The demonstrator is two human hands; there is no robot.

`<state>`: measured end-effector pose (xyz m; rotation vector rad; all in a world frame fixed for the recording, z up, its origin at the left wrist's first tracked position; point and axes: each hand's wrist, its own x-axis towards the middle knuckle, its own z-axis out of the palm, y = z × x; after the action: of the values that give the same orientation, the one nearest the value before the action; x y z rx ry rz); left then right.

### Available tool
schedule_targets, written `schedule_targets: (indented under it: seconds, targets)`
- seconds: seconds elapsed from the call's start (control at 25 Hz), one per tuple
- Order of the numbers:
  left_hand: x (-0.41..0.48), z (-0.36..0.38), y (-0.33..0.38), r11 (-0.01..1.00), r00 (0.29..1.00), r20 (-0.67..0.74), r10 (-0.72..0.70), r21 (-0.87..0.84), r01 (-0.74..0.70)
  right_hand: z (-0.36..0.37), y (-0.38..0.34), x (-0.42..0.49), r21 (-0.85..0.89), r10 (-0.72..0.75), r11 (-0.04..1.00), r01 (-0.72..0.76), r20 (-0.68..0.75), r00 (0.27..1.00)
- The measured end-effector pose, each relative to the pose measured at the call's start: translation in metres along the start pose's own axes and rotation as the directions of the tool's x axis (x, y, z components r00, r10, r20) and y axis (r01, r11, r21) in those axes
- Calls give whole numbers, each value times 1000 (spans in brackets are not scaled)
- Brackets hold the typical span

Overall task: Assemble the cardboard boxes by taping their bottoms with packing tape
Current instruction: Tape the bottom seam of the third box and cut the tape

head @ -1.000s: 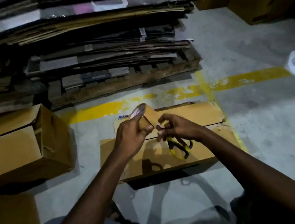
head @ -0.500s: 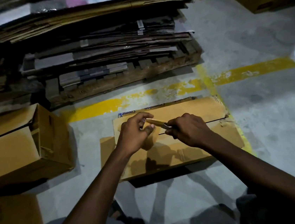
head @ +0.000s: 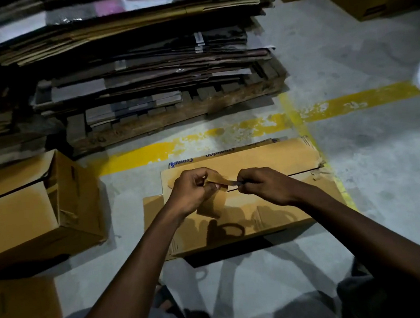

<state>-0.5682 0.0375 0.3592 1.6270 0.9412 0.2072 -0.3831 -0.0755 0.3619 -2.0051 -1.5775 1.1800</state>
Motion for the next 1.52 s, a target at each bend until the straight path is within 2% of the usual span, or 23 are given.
schedule_targets:
  seconds: [0.08, 0.16, 0.2, 0.28, 0.32, 0.36, 0.44, 0.56, 0.64, 0.76, 0.84, 0.96, 1.08, 1.2, 1.32, 1.44, 1.52]
  targets:
    - [0, 1, 3, 999, 998, -61, -9, -31, 7, 0, -4, -3, -17, -34, 999, 33, -79, 996]
    - [1, 3, 2, 999, 990, -134, -41, -12, 40, 6, -7, -3, -173, -81, 984, 37, -254, 964]
    - [2, 4, 0, 997, 987, -147, -63, 29, 68, 7, -8, -1, -214, -97, 977, 16, -374, 922]
    - [1, 3, -9, 979, 984, -131, -118, 151, 137, 5, 1, 8, -150, -40, 987, -61, -590, 806]
    - [0, 4, -14, 971, 981, -124, -147, 173, 167, 4, 11, 15, -128, 9, 985, -113, -624, 782]
    - [-2, 4, -16, 970, 977, -135, -167, 152, 187, 6, 23, 24, -146, 34, 977, -154, -606, 795]
    - [-2, 1, -14, 977, 965, -209, -160, 104, 185, 24, 45, 48, -189, 84, 961, -199, -486, 870]
    - [6, -13, -18, 982, 942, -302, -148, 72, 177, 62, 67, 89, -288, 91, 936, -203, -358, 929]
    - [12, -25, -22, 984, 939, -307, -155, 40, 175, 75, 77, 113, -351, 97, 905, -240, -380, 920]
    - [14, -39, -20, 986, 895, -430, -119, 57, 159, 80, 89, 141, -401, 129, 844, -356, -492, 861]
    - [15, -42, -17, 989, 864, -495, -86, 64, 135, 81, 99, 153, -365, 196, 817, -447, -553, 810]
    - [17, -40, -21, 991, 878, -473, -73, 62, 116, 81, 113, 157, -312, 280, 790, -528, -581, 764]
    - [16, -38, -25, 992, 874, -476, -96, 22, 121, 86, 121, 150, -345, 328, 772, -534, -504, 799]
    - [10, -35, -19, 986, 865, -502, 5, 148, 80, 83, 114, 134, -315, 364, 792, -522, -444, 819]
    - [1, -32, -13, 986, 846, -530, 58, 161, 33, 75, 104, 116, -293, 369, 805, -515, -433, 822]
    - [-6, -31, -9, 985, 805, -589, 70, 169, 38, 71, 107, 102, -281, 505, 758, -589, -317, 802]
    - [-9, -32, -6, 983, 787, -611, 88, 183, 32, 75, 112, 102, -305, 533, 749, -588, -249, 808]
